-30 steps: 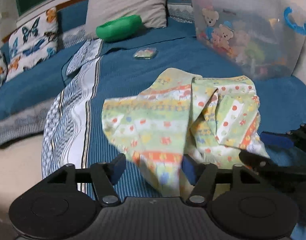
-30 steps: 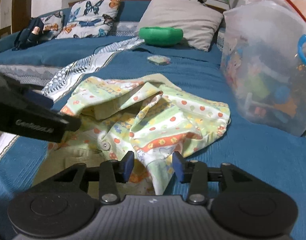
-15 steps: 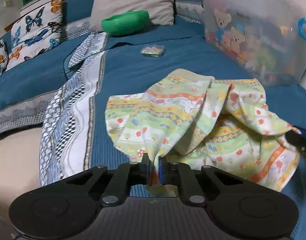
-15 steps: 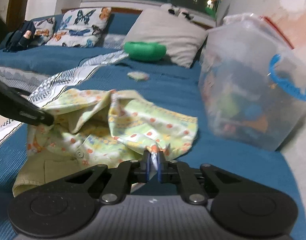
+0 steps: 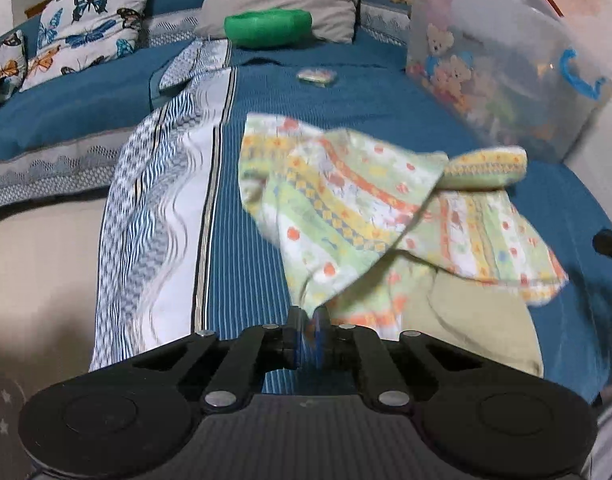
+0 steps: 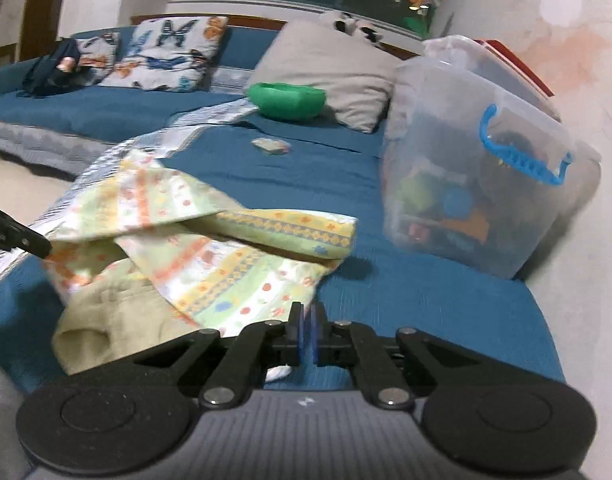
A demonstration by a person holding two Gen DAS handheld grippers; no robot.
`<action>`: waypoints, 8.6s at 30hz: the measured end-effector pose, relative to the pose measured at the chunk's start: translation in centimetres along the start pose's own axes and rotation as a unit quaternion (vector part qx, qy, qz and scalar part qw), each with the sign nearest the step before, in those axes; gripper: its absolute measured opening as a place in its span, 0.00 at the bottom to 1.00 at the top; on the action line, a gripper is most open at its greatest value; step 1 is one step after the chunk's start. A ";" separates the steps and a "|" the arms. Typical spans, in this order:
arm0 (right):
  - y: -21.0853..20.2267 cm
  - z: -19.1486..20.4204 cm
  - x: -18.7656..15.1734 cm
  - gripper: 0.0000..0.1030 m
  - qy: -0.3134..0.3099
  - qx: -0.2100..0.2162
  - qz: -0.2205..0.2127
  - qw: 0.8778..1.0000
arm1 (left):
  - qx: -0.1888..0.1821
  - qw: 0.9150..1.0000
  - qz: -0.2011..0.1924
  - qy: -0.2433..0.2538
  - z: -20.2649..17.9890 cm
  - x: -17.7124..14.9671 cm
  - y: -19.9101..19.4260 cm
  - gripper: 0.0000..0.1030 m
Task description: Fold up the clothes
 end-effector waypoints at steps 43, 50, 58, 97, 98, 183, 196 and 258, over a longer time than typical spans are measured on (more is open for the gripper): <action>3.3 -6.4 -1.3 0.17 0.076 -0.022 -0.023 0.997 | 0.013 0.990 -0.046 0.134 -9.5 5.0 8.1 0.55; 6.4 0.2 1.0 0.40 0.024 0.105 -0.035 0.994 | 0.022 0.990 -0.048 0.131 -8.2 5.3 7.3 0.56; 10.3 2.1 1.8 0.02 0.006 0.091 -0.011 0.996 | 0.013 0.988 -0.049 0.149 -8.8 5.9 7.2 0.58; 3.9 -12.7 -6.0 0.18 0.275 -0.105 0.012 0.956 | 0.049 0.984 -0.145 -0.092 4.7 7.9 -1.2 0.05; 3.8 -12.5 -5.8 0.18 0.271 -0.106 0.009 0.957 | 0.052 0.983 -0.147 -0.099 5.3 7.5 -1.8 0.05; 3.8 -7.8 -4.1 0.37 0.055 0.008 0.100 0.993 | 0.149 0.979 -0.023 -0.141 15.3 -1.5 -1.1 0.44; 6.5 -3.3 -4.7 0.51 0.025 0.053 0.116 0.992 | 0.135 0.941 -0.023 -0.309 21.4 -2.0 -2.7 0.60; 23.9 -16.1 1.1 0.18 0.301 0.188 0.073 0.932 | -0.056 0.988 0.030 -0.141 3.3 15.9 15.7 0.51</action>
Point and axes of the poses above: each gripper's, at about its wrist camera, not at the fingertips, and y roughly the way its jaws point, z to its left, x to its top, the point moved 1 cm from there along y, roughly the way its jaws point, and after that the axes turned 12 degrees about -y, right-handed, at the moved point
